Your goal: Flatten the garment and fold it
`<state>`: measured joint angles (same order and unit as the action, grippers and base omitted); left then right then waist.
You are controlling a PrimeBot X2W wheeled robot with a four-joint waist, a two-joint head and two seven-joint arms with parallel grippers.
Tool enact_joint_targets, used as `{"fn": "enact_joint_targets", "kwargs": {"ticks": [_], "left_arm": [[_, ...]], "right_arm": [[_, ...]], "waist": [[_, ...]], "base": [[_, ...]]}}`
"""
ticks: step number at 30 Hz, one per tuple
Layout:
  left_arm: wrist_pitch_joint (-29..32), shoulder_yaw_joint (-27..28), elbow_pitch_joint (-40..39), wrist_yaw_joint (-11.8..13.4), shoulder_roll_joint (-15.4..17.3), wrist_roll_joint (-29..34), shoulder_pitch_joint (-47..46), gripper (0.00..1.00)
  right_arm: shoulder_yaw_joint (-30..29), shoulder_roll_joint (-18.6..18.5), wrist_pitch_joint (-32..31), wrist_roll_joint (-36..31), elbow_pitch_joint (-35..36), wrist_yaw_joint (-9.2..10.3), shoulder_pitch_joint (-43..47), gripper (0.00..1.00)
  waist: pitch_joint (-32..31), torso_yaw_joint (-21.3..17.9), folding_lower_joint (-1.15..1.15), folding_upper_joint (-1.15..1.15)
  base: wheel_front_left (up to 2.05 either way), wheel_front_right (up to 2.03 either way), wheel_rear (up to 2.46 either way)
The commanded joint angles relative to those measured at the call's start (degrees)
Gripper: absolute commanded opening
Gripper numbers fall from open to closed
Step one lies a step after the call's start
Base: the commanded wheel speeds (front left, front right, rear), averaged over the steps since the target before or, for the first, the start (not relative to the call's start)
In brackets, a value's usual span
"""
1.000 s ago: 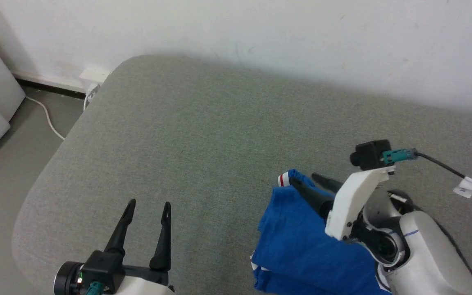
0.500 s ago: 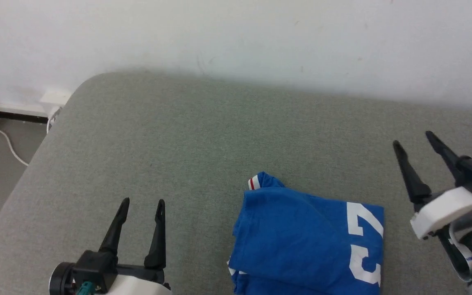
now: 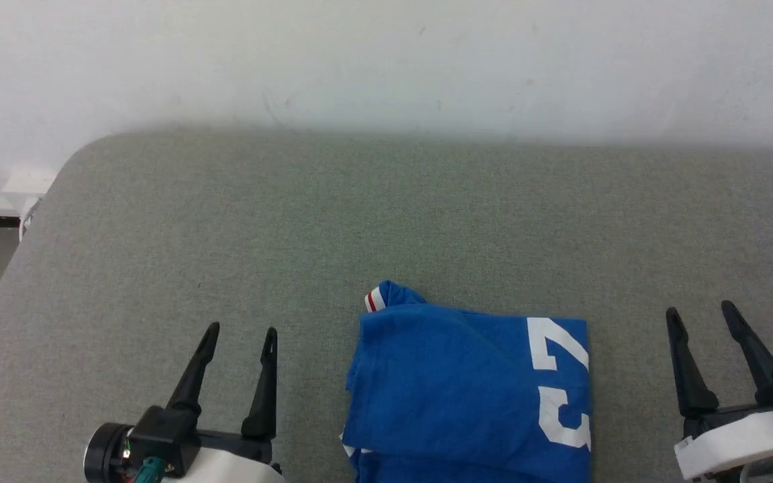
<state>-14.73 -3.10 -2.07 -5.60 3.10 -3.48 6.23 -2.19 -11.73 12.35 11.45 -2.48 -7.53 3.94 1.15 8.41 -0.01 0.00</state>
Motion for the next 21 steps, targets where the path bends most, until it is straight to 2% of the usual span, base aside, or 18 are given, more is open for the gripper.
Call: {"fn": "enact_joint_targets", "kwargs": {"ticks": [1, 5, 8, 16, 21], "left_arm": [[-0.3, 0.1, 0.0, -0.4, -0.1, 0.3, -1.3, 1.00], [-0.3, 0.0, 0.0, -0.6, -0.2, 0.3, -1.8, 1.00], [-0.3, -0.3, 0.2, -0.7, -0.2, 0.1, -2.2, 1.00], [-0.3, -0.6, 0.2, -0.9, -0.2, 0.2, -3.5, 1.00], [-0.3, -0.9, 0.3, -1.1, -0.2, 0.4, -4.5, 1.00]], "right_arm": [[0.1, 0.1, -0.6, 1.0, 0.5, 0.04, 0.7, 1.00], [1.9, -0.8, -5.0, 7.0, 0.6, 0.04, 1.7, 1.00], [3.7, -2.5, -10.6, 13.3, 0.0, 0.04, 1.7, 1.00], [9.3, -8.3, -30.0, 37.4, -2.3, 0.04, -1.2, 1.00], [11.5, -10.3, -36.4, 43.5, -4.4, 0.04, -4.8, 1.00]], "waist": [[0.8, -0.6, 0.01, 0.00], [2.0, -1.1, 0.01, 0.00], [3.3, -1.1, 0.01, 0.00], [6.7, 0.1, 0.01, 0.00], [8.6, 1.4, 0.01, 0.00]], "base": [[0.00, 0.00, 0.00], [0.00, 0.00, 0.00], [0.00, 0.00, 0.00], [0.00, 0.00, 0.00], [0.00, 0.00, 0.00]]}}
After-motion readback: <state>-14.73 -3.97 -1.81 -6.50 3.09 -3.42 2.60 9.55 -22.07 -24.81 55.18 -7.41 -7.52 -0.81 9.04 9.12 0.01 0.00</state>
